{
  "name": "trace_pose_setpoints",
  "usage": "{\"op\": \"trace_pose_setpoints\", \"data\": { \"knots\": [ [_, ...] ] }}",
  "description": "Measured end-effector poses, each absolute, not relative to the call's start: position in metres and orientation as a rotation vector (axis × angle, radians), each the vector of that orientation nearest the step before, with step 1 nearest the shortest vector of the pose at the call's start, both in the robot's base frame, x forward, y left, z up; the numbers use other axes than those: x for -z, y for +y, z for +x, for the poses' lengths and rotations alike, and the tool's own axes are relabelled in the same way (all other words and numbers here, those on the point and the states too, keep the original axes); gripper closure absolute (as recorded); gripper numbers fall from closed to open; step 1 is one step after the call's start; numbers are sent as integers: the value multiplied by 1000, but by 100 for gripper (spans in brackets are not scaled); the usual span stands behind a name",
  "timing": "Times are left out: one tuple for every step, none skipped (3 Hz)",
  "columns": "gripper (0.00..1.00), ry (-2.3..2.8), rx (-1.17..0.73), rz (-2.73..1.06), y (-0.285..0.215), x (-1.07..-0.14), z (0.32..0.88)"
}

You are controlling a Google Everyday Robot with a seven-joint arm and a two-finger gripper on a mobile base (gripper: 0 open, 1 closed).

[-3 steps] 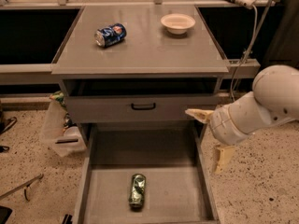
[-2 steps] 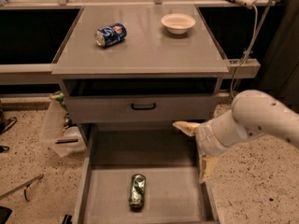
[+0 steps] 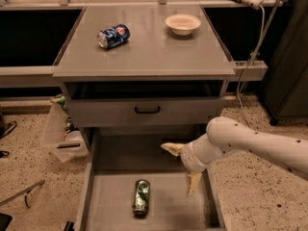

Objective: Pick green can from middle drawer and place on counter

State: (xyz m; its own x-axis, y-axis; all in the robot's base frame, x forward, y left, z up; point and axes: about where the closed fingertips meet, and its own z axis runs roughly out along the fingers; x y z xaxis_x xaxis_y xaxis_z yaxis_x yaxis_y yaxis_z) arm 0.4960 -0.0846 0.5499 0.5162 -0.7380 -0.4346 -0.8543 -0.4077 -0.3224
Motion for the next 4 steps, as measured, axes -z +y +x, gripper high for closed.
{"op": "trace_pose_setpoints", "data": {
  "knots": [
    [0,1298,-305,-2254,-85,-550,496],
    [0,1251,-334,-2269,-62,-536,498],
    [0,1115,-338,-2326,-25,-501,500],
    [0,1004,-328,-2399,5,-460,499]
  ]
}}
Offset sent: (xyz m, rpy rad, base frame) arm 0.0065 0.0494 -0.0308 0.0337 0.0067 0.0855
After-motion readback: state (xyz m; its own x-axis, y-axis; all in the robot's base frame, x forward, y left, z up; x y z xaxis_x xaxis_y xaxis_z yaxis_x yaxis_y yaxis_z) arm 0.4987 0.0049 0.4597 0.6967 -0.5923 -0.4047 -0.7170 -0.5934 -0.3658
